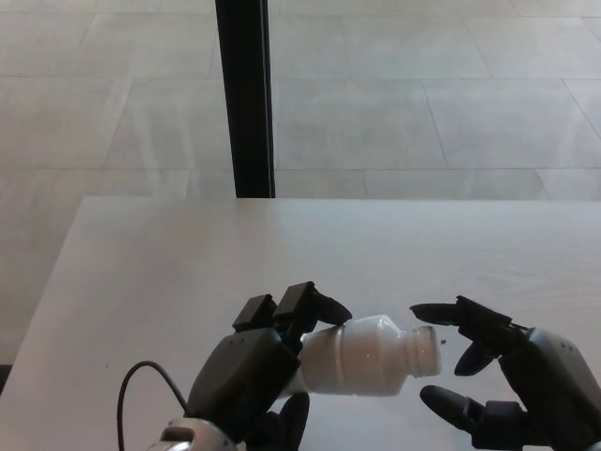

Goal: The robot uses its left hand to to lift the bottle kept on the middle of the desk and tilts it towards its right hand. It then uses its right hand to rotate its cap to open it and places the bottle and cap back on the desk

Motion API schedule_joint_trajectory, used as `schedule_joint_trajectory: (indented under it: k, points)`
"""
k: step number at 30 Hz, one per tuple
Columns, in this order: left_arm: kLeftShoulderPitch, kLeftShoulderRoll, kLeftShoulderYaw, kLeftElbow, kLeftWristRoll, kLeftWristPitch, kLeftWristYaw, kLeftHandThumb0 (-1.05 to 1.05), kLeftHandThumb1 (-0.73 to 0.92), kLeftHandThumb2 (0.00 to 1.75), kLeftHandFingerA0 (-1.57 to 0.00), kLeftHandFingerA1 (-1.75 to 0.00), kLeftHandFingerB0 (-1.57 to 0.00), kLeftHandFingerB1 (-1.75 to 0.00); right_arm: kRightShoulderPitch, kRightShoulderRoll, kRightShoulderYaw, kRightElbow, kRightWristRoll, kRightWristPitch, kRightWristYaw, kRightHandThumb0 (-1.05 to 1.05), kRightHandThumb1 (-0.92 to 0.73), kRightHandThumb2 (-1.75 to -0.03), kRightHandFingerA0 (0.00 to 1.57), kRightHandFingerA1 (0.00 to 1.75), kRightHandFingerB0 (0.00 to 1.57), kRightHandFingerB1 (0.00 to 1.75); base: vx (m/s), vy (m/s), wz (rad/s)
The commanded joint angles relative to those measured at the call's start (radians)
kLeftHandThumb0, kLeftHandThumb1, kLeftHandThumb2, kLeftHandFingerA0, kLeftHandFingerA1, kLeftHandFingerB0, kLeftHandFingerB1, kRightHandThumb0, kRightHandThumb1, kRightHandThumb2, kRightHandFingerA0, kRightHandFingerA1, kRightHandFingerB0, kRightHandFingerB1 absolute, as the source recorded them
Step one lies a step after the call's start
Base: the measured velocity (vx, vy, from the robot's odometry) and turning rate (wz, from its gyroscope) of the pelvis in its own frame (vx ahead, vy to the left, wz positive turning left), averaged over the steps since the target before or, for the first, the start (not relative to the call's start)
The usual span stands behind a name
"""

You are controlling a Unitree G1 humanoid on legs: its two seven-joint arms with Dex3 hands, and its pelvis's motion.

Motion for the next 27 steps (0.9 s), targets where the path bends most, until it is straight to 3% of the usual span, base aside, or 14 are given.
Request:
schedule_joint_trajectory:
  k: [1,2,6,7,8,17,21,22,23,25,26,27]
  points:
    - [0.005,0.007,0.004,0.0,0.0,-0.028,0.023,0.25,0.43,1.73,-1.19,-1.74,-1.12,-1.54,0.003,-0.015,-0.006,0.015,0.024,-0.016,-0.014,-0.51,-0.64,-0.62,0.73,1.3,0.47,0.45,0.0,0.0,0.0]
    - [0.005,0.007,0.005,-0.003,0.0,-0.026,0.023,0.26,0.44,1.69,-1.21,-1.75,-1.13,-1.54,0.004,-0.015,-0.005,0.018,0.031,-0.019,-0.011,-0.44,-0.66,-0.6,0.8,1.29,0.49,0.46,0.0,0.0,0.0]
    - [0.001,0.004,0.0,-0.002,0.007,-0.027,0.028,0.21,0.45,1.65,-1.22,-1.75,-1.12,-1.54,0.009,-0.018,-0.006,0.028,0.045,-0.035,-0.013,-0.42,-0.67,-0.6,0.83,1.23,0.49,0.46,0.0,0.0,0.0]
    - [0.002,0.002,0.0,-0.004,0.004,-0.026,0.026,0.15,0.78,1.42,-1.26,-1.34,-1.2,-1.27,0.01,-0.019,-0.007,0.03,0.043,-0.037,-0.017,-0.42,-0.68,-0.6,0.84,1.22,0.49,0.46,0.0,0.0,0.0]
    - [-0.001,0.004,0.0,0.002,0.006,-0.034,0.032,0.22,0.45,1.67,-1.2,-1.75,-1.12,-1.54,0.011,-0.018,-0.005,0.032,0.041,-0.038,-0.019,-0.41,-0.68,-0.6,0.85,1.21,0.49,0.46,0.0,0.0,0.0]
    - [-0.006,0.002,0.008,-0.002,-0.004,-0.029,0.027,0.22,0.45,1.67,-1.19,-1.75,-1.11,-1.54,0.012,-0.036,-0.002,0.063,0.033,-0.059,-0.032,-0.37,-0.72,-0.62,0.87,1.18,0.47,0.47,0.0,0.0,0.0]
    - [-0.004,0.003,0.007,-0.003,-0.001,-0.026,0.026,0.25,0.44,1.69,-1.2,-1.75,-1.12,-1.54,0.006,-0.04,-0.002,0.075,0.041,-0.078,-0.036,-0.35,-0.76,-0.63,0.88,1.28,0.49,0.47,0.0,0.0,0.0]
    - [-0.005,0.002,0.006,0.004,-0.002,-0.032,0.03,0.16,0.77,1.43,-1.27,-1.35,-1.2,-1.28,0.002,-0.038,-0.003,0.076,0.044,-0.084,-0.039,-0.36,-0.76,-0.65,0.91,1.31,0.5,0.49,0.0,0.0,0.0]
    - [-0.005,0.001,0.005,0.005,-0.001,-0.029,0.029,0.17,0.77,1.43,-1.27,-1.35,-1.2,-1.28,0.0,-0.038,-0.003,0.074,0.042,-0.085,-0.04,-0.36,-0.76,-0.64,0.9,1.32,0.5,0.49,0.0,0.0,0.0]
    - [-0.004,0.001,0.006,0.005,-0.004,-0.031,0.028,0.17,0.77,1.43,-1.27,-1.35,-1.2,-1.28,0.0,-0.038,-0.003,0.071,0.041,-0.084,-0.04,-0.36,-0.76,-0.64,0.9,1.32,0.5,0.49,0.0,0.0,0.0]
    - [-0.003,-0.007,0.006,0.009,-0.004,-0.035,0.041,0.27,0.43,1.7,-1.2,-1.75,-1.12,-1.54,-0.001,-0.037,-0.002,0.065,0.039,-0.086,-0.041,-0.37,-0.76,-0.64,0.9,1.3,0.5,0.49,0.0,0.0,0.0]
    - [-0.005,-0.003,0.005,0.014,-0.003,-0.044,0.042,0.27,0.43,1.69,-1.19,-1.75,-1.12,-1.54,-0.001,-0.037,-0.001,0.06,0.04,-0.086,-0.039,-0.37,-0.75,-0.64,0.9,1.3,0.5,0.49,0.0,0.0,0.0]
